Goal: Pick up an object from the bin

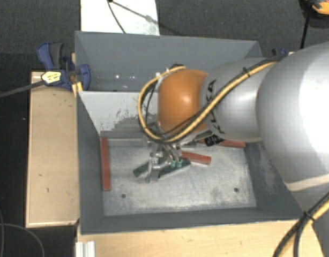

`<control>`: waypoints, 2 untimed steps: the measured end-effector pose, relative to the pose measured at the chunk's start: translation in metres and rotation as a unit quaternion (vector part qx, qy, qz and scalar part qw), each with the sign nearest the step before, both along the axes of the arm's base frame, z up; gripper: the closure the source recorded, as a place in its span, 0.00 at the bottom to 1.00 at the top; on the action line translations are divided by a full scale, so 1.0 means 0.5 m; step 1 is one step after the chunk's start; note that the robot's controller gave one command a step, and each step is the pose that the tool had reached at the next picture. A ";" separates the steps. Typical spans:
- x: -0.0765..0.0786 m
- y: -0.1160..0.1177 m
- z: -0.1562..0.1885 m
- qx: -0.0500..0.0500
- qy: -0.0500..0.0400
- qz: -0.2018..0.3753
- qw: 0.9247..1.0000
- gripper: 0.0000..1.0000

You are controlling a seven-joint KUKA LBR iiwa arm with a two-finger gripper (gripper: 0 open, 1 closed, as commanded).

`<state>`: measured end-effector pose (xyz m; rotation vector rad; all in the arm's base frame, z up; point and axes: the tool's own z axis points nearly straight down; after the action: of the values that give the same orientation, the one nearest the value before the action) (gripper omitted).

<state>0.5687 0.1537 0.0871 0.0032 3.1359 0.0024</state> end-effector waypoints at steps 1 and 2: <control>-0.019 -0.063 -0.033 -0.001 0.003 -0.002 1.000 1.00; -0.019 -0.063 -0.033 -0.001 0.003 -0.004 1.000 1.00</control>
Offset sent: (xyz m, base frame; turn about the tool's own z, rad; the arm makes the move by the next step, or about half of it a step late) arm 0.0000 0.0000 0.0000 0.0000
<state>0.5590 0.1221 0.0708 0.0143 3.1416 0.0007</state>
